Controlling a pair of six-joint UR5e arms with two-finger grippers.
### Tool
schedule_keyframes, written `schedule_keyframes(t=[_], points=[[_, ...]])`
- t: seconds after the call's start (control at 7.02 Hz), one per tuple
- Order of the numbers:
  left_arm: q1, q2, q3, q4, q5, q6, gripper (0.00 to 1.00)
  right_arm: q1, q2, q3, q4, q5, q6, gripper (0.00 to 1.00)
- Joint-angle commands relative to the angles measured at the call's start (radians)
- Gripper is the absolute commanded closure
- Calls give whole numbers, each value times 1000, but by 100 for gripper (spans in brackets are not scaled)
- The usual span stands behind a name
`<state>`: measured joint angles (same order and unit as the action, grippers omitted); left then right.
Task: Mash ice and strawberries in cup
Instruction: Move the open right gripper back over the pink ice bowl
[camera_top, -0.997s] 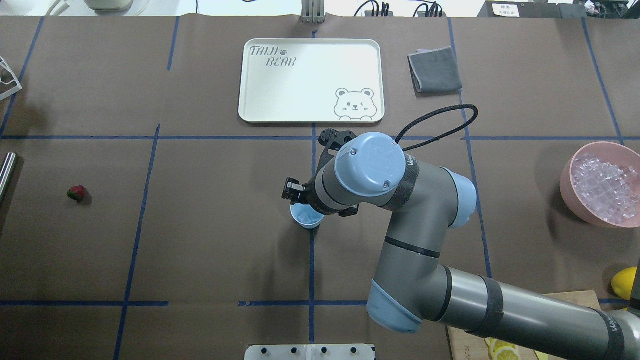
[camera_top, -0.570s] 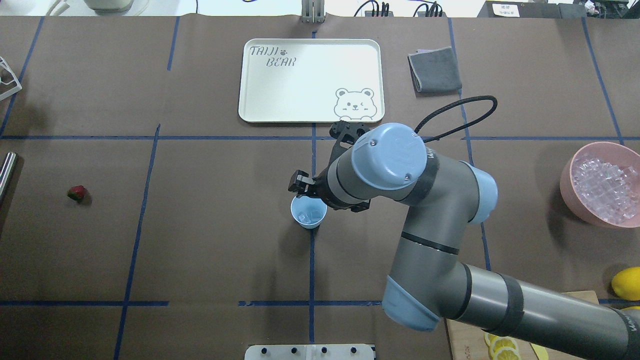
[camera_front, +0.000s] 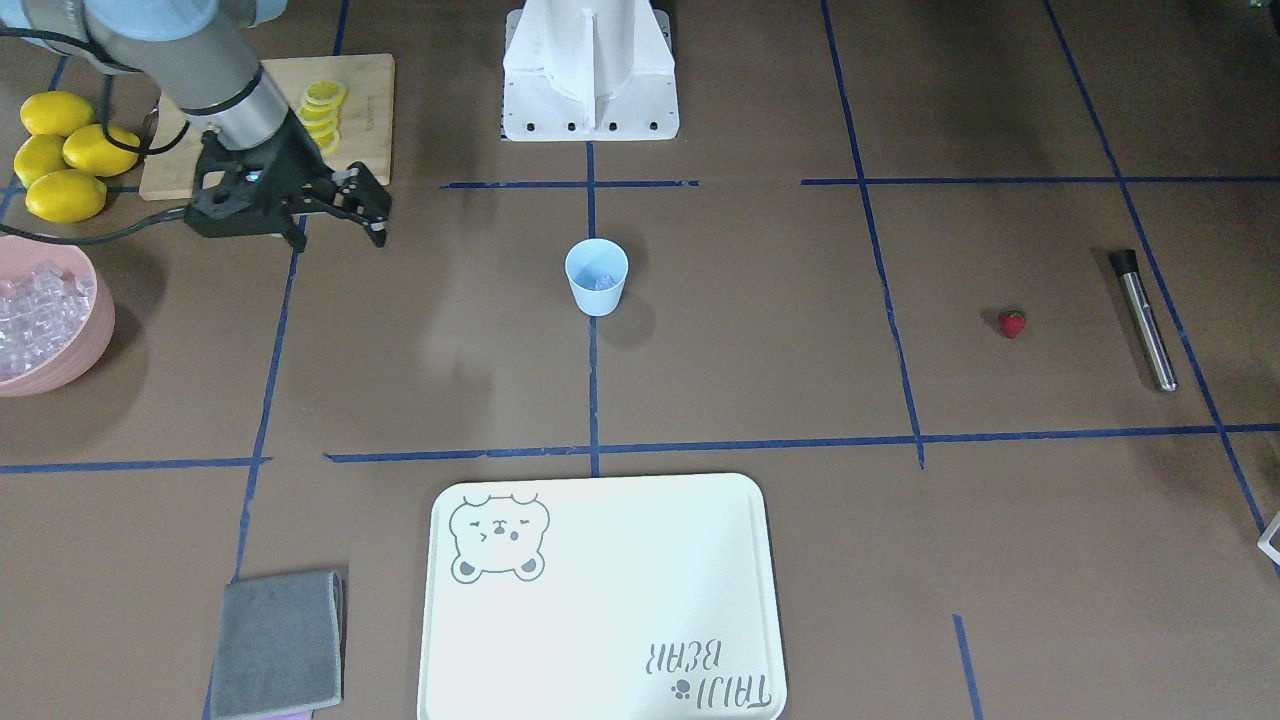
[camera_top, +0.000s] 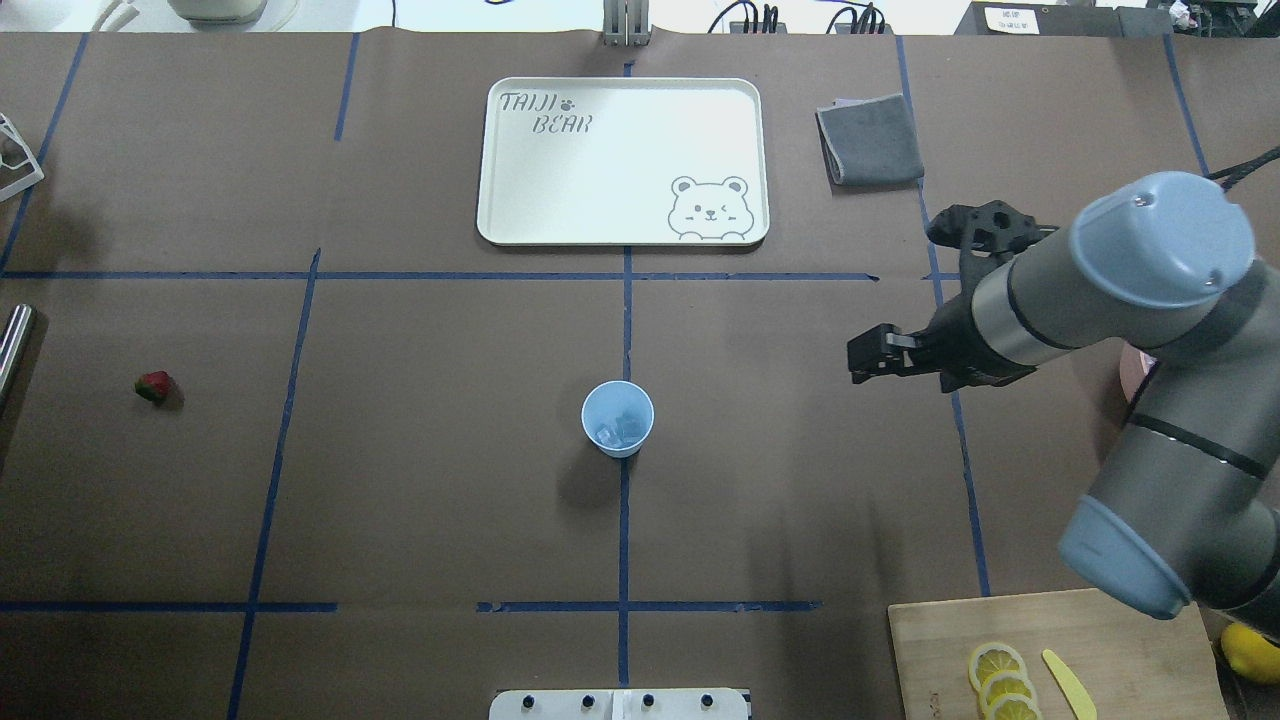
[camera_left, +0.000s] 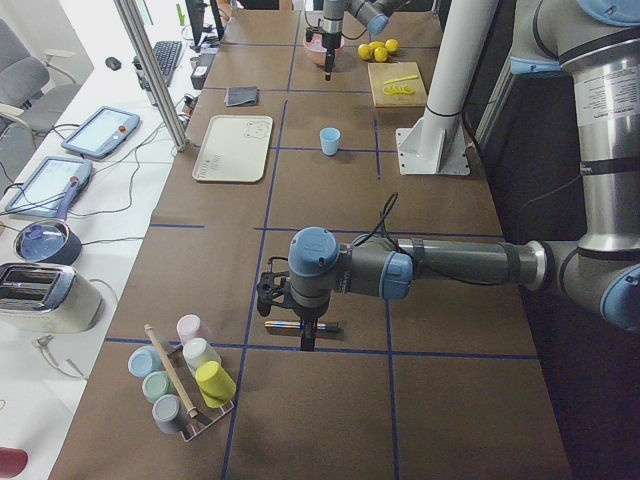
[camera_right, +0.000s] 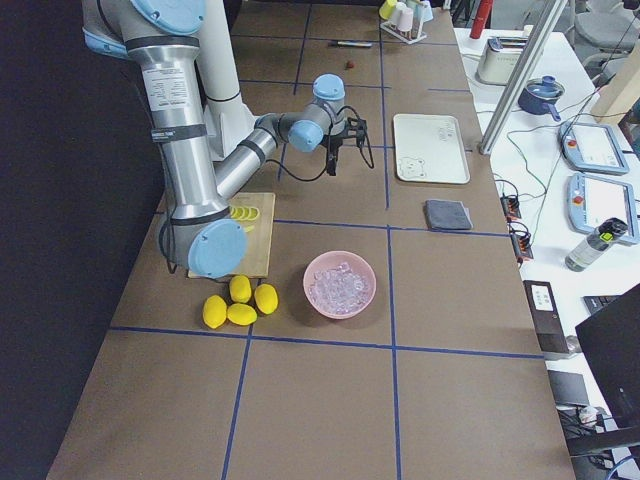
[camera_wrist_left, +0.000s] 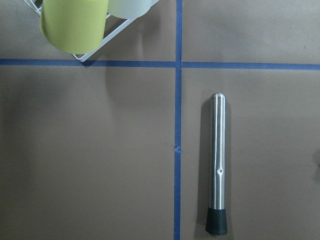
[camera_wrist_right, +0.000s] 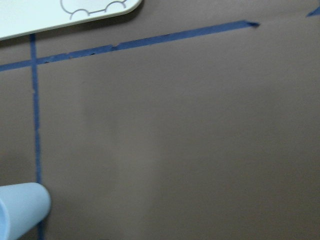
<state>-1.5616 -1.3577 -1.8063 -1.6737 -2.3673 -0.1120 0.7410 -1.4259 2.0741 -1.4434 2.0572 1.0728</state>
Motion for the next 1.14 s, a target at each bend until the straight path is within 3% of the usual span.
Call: schedule_keyframes(t=[0.0,0.57,0.85,1.0], points=[[0,5,-1,-1,-1,0,0,165,-131,-44,0,60,-358,0],[0,17,-1,-1,-1,0,0,414,-157,-266,-2,126,-863,0],[0,19,-1,-1,-1,0,0,425,-149,-340,0,129,-922,0],[0,19,-1,-1,-1,0,0,426,-152,-335,0,136,-918,0]])
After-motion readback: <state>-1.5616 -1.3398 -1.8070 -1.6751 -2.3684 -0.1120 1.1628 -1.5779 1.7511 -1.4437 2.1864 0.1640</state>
